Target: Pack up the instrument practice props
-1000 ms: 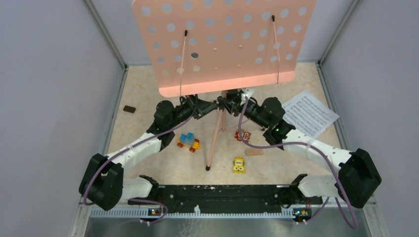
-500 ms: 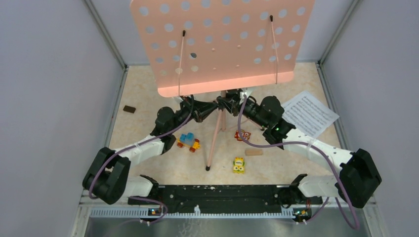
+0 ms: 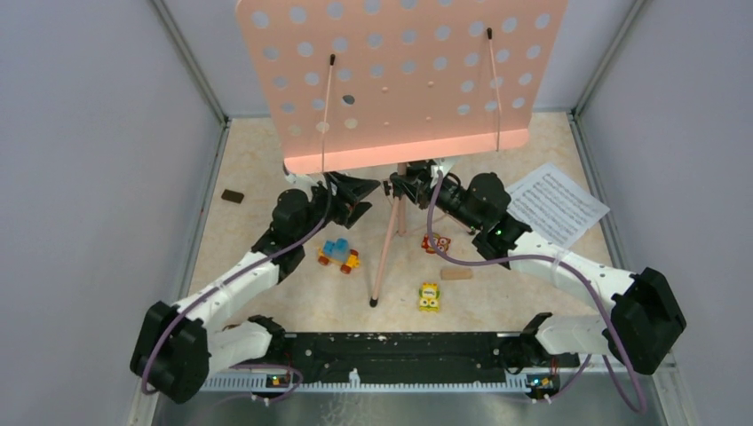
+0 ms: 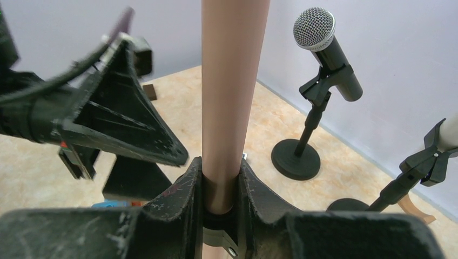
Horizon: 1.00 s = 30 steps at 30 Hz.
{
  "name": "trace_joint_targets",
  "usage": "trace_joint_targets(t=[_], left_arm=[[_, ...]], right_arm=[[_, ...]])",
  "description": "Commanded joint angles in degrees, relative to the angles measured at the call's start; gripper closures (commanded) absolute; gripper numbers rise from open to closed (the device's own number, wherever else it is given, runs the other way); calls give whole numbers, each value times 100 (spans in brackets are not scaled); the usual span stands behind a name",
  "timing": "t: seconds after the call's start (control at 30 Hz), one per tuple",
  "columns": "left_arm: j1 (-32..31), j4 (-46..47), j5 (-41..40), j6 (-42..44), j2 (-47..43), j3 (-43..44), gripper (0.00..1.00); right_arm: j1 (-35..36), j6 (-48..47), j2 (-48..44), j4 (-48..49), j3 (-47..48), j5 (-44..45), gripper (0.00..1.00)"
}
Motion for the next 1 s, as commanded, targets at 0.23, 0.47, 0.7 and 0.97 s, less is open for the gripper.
trace_joint_targets(t=[0.23,0.47,0.7,0.97], left_arm=[[36,276,-378,6461,-1712,-233,1],[36,1317,1356,9124,-1862,-668,1],[35,1355,3092,11524,-1457,-476,16],[33,743,3549,13556,-754,121,32]], right_arm=[[36,-577,-201,-95,0,-51,100],[42,-747,-234,-148,105,-328,100],[45,-940,-277,-91,124,-478,100],[44,-899,-273,-108,120,-494,100]])
